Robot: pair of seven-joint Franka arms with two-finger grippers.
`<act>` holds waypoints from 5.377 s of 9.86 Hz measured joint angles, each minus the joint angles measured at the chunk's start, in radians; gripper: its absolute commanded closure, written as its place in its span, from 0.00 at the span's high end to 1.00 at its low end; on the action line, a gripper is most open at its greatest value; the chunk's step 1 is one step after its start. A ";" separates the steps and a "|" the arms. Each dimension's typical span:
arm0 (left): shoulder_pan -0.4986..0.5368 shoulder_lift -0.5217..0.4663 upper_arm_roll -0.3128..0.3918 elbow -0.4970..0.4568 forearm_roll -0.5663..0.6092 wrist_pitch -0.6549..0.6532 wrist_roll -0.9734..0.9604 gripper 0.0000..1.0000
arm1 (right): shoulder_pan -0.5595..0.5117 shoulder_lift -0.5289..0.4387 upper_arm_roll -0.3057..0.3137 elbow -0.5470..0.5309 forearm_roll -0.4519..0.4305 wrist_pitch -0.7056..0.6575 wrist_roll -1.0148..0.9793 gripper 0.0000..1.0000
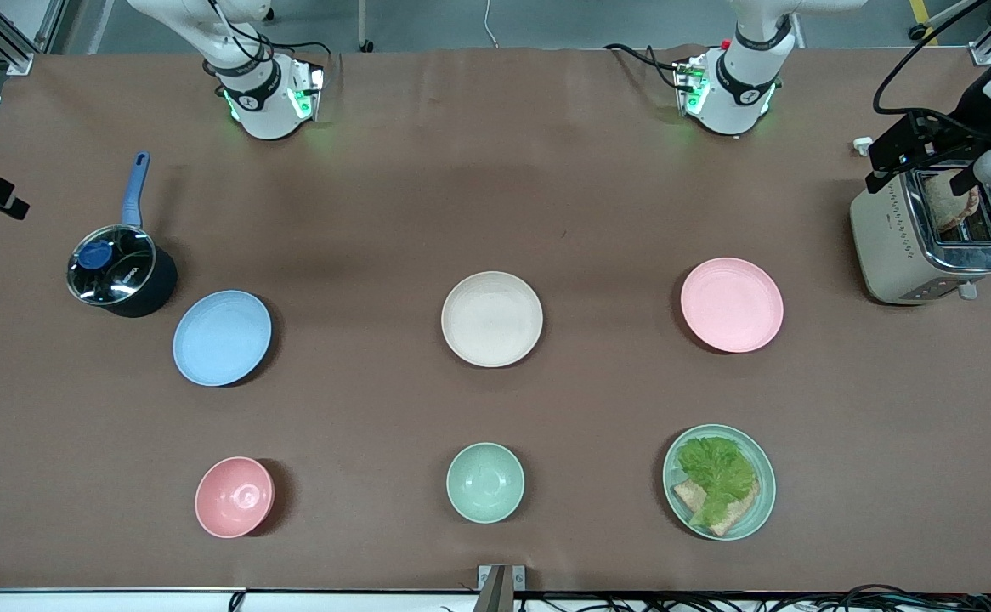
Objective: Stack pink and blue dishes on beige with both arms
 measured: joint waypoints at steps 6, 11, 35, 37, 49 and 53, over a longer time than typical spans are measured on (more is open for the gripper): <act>0.000 0.006 0.001 -0.010 0.003 0.000 0.000 1.00 | 0.000 0.002 -0.003 -0.006 0.004 -0.007 -0.001 1.00; -0.001 0.106 0.093 -0.109 -0.008 0.137 0.092 1.00 | 0.001 0.127 -0.003 -0.423 0.050 0.523 -0.099 1.00; 0.007 0.358 0.035 -0.571 -0.330 0.780 0.521 0.01 | -0.098 0.509 -0.122 -0.276 0.527 0.417 -0.595 0.01; 0.002 0.301 -0.131 -0.542 -0.330 0.770 0.354 0.01 | -0.069 0.444 -0.127 -0.173 0.450 0.263 -0.416 0.01; -0.109 0.744 -0.530 -0.183 0.249 0.808 -0.723 1.00 | 0.088 0.366 0.175 -0.181 0.428 0.367 0.247 0.01; -0.063 0.639 -0.526 -0.185 0.259 0.731 -0.724 1.00 | 0.106 0.367 0.329 -0.307 0.428 0.555 0.341 0.02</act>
